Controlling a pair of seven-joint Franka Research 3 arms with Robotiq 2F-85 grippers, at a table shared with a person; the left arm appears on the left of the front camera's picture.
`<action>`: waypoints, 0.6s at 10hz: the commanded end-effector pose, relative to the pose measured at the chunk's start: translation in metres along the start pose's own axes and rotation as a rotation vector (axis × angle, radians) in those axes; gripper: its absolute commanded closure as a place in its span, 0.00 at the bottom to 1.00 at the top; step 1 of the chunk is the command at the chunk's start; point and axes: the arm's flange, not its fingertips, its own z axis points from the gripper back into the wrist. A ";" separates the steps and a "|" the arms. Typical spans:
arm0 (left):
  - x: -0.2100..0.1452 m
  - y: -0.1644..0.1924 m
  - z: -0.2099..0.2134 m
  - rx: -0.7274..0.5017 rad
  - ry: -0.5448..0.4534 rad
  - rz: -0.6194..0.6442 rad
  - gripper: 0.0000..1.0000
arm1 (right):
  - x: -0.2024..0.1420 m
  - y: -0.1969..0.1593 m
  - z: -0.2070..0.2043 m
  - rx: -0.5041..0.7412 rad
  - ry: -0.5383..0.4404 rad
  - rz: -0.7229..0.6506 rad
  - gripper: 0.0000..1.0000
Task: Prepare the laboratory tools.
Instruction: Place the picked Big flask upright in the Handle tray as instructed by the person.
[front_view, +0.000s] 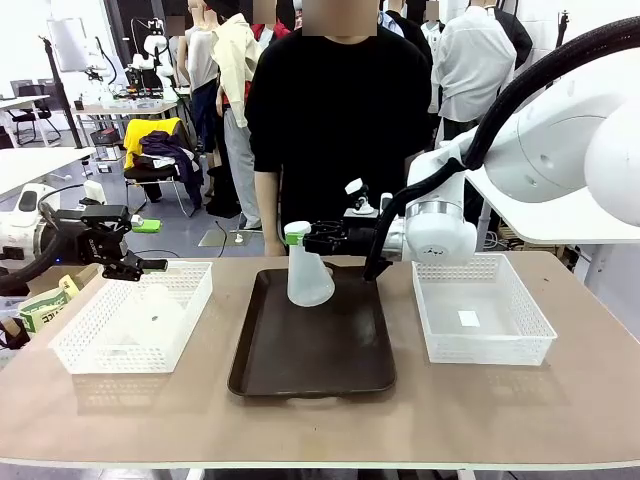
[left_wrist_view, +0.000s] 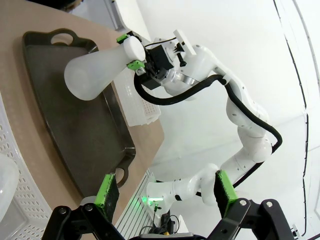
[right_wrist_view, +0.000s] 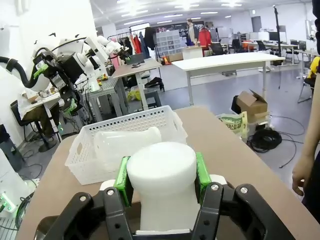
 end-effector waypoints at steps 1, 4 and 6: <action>0.000 -0.002 0.002 -0.001 0.002 -0.005 0.00 | -0.004 0.000 0.000 -0.012 -0.027 -0.017 0.84; 0.000 -0.002 0.002 -0.001 0.002 -0.005 0.00 | -0.006 0.002 0.006 -0.021 -0.007 -0.028 0.29; 0.000 -0.002 0.002 -0.001 0.002 -0.005 0.00 | -0.007 0.004 0.009 -0.026 -0.002 -0.032 0.00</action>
